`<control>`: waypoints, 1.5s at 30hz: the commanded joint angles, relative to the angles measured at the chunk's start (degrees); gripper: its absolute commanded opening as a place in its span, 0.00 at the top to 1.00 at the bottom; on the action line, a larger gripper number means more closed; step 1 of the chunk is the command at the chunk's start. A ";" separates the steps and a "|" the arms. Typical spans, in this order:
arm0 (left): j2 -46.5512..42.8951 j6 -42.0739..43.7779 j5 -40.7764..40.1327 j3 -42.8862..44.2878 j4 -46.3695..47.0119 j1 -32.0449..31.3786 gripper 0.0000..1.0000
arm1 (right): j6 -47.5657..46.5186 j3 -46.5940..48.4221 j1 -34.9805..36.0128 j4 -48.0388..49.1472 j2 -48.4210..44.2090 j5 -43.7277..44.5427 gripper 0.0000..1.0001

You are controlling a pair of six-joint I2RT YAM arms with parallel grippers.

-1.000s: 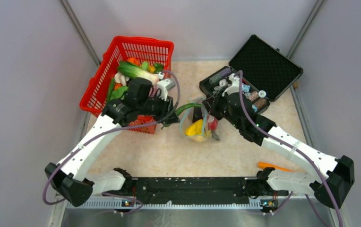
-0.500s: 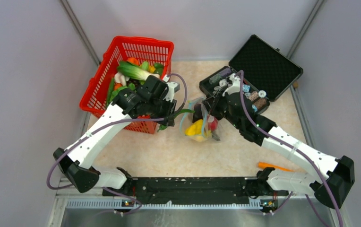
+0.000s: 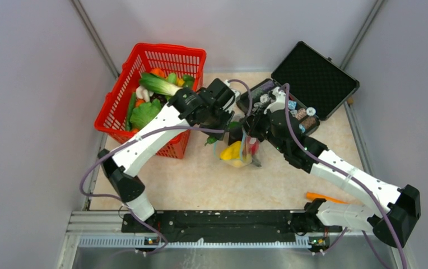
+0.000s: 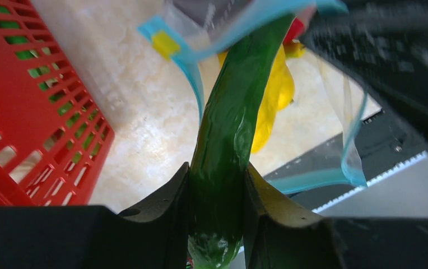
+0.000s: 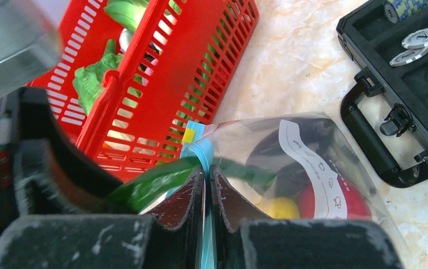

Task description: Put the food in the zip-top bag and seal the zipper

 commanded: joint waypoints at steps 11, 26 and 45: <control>8.44 -2.48 -7.38 8.54 -4.00 -1.65 0.94 | 0.29 0.58 -0.60 2.96 -1.17 0.59 0.93; 6.88 -1.64 3.10 5.84 2.22 -1.70 0.41 | -0.16 0.23 -0.54 1.47 -2.39 2.16 0.92; -21.41 2.91 -17.93 -16.47 26.16 6.12 0.04 | 1.03 -1.81 -0.76 1.50 -4.76 3.60 0.92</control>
